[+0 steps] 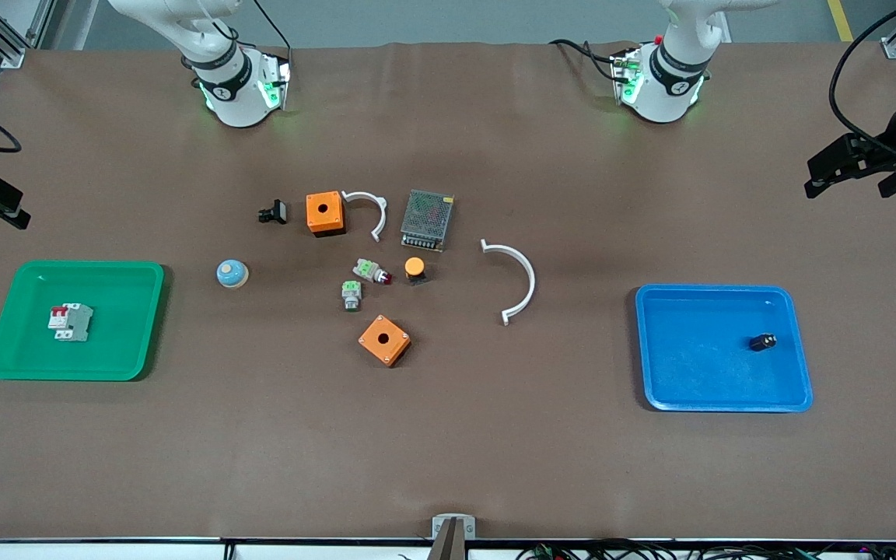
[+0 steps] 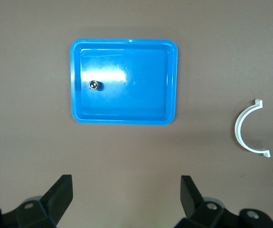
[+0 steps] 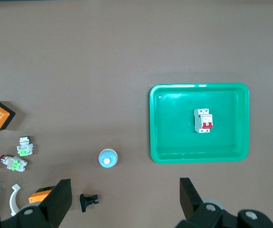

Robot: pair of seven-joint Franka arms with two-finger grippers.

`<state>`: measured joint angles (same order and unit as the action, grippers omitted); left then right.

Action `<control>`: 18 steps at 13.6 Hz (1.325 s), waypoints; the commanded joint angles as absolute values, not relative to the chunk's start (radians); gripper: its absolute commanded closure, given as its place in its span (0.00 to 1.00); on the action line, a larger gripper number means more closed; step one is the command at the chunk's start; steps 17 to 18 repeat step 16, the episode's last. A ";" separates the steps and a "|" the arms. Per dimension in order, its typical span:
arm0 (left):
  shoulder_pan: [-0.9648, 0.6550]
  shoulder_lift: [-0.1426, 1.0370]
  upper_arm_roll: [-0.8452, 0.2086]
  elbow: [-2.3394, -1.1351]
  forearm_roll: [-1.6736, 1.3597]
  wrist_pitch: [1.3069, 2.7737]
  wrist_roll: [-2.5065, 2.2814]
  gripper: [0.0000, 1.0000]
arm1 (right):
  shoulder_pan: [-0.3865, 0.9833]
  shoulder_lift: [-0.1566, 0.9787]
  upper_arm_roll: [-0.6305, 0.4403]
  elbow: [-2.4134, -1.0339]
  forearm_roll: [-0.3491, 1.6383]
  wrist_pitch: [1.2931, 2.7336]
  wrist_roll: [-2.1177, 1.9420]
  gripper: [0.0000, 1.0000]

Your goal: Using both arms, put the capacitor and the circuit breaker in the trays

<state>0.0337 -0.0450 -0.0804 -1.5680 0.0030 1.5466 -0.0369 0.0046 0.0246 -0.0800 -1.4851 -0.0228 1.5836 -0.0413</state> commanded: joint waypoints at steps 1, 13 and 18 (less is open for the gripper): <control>0.031 -0.037 -0.086 -1.552 0.011 1.551 -0.026 0.00 | 0.014 0.038 -0.086 -1.456 -0.025 1.569 -0.034 0.00; 0.025 -0.034 -0.094 -1.543 0.023 1.557 -0.034 0.00 | 0.014 0.038 -0.086 -1.454 -0.023 1.572 -0.034 0.00; 0.020 -0.032 -0.100 -1.545 0.011 1.552 -0.040 0.00 | 0.015 0.038 -0.084 -1.454 -0.023 1.572 -0.029 0.00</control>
